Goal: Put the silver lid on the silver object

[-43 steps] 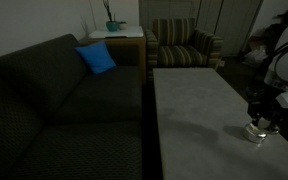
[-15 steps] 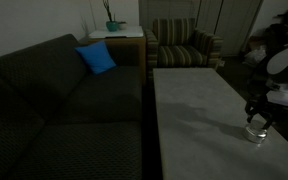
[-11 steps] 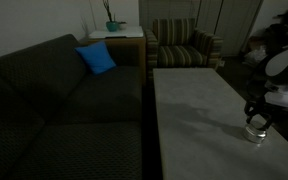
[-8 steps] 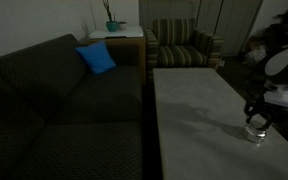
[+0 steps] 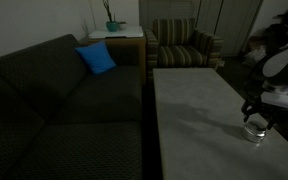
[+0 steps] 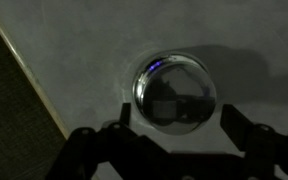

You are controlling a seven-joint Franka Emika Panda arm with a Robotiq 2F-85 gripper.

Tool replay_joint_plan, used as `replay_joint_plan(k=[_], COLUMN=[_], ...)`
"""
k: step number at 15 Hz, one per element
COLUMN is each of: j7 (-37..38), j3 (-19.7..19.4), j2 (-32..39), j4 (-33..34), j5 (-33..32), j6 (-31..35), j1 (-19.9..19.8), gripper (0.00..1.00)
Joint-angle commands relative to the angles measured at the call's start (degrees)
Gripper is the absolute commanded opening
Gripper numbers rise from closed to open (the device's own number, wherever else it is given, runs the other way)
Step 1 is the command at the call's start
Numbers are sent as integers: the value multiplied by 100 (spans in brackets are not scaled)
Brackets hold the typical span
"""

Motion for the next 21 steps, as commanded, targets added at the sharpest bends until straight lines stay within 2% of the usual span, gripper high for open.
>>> replay_joint_plan(k=[1, 5, 9, 10, 15, 21], j7=[39, 23, 166, 104, 232, 127], j3=[-117, -115, -199, -315, -956, -1392], j2=[42, -140, -721, -840, -1650, -2155], j4=[80, -199, -1152, -1358, -2775, -3638], j5=[179, 194, 9, 150, 27, -76], j6=[-83, 92, 572, 687, 1413, 1895], j1=[100, 98, 176, 302, 1040, 1660], gripper=[100, 100, 100, 100, 100, 100])
